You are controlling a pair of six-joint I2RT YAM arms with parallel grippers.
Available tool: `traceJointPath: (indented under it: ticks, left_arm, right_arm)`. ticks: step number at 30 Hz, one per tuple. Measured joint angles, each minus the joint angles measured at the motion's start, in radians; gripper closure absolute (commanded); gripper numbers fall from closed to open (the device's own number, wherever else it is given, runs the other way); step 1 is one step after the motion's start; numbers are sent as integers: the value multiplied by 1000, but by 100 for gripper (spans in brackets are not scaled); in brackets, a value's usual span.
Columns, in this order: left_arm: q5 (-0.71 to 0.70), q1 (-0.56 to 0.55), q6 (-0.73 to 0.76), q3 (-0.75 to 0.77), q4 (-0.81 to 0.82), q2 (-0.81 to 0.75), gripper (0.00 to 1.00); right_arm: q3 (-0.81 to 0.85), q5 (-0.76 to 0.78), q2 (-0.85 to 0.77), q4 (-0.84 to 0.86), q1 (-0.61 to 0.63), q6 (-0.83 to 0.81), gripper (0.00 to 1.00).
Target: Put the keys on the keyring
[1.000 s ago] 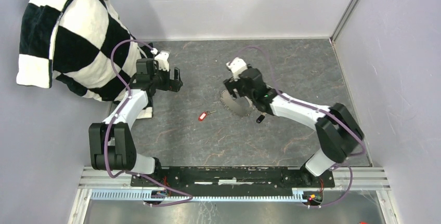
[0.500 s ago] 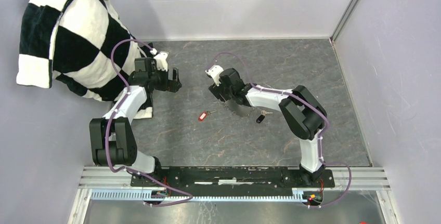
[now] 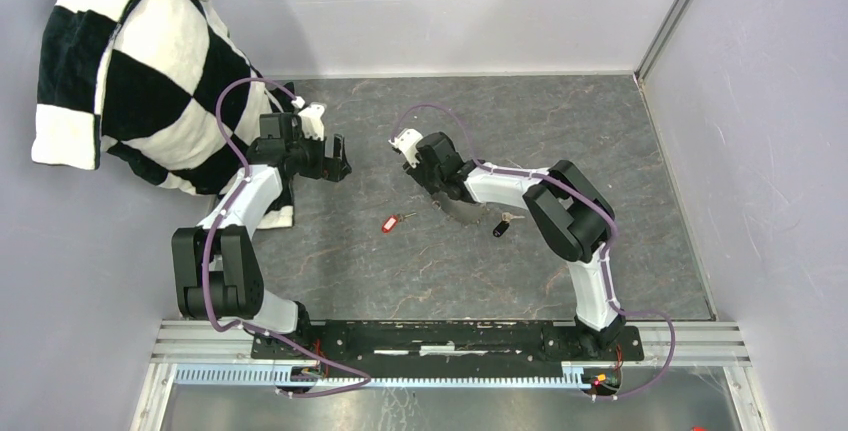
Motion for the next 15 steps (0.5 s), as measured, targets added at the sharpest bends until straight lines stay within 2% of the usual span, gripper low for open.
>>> traceJointPath:
  ticks: [3,7,15]
  left_arm:
    - [13,0,12,0,-9,2,1]
    - [19,0,30,5,-26,5,1]
    - [64,0,59,7,-63,5,0]
  right_arm:
    - [8,-8,6,1,0,-5,92]
    - [15,-16,11,0,0,-4,100]
    - [19,-80,15,2,0,2,100]
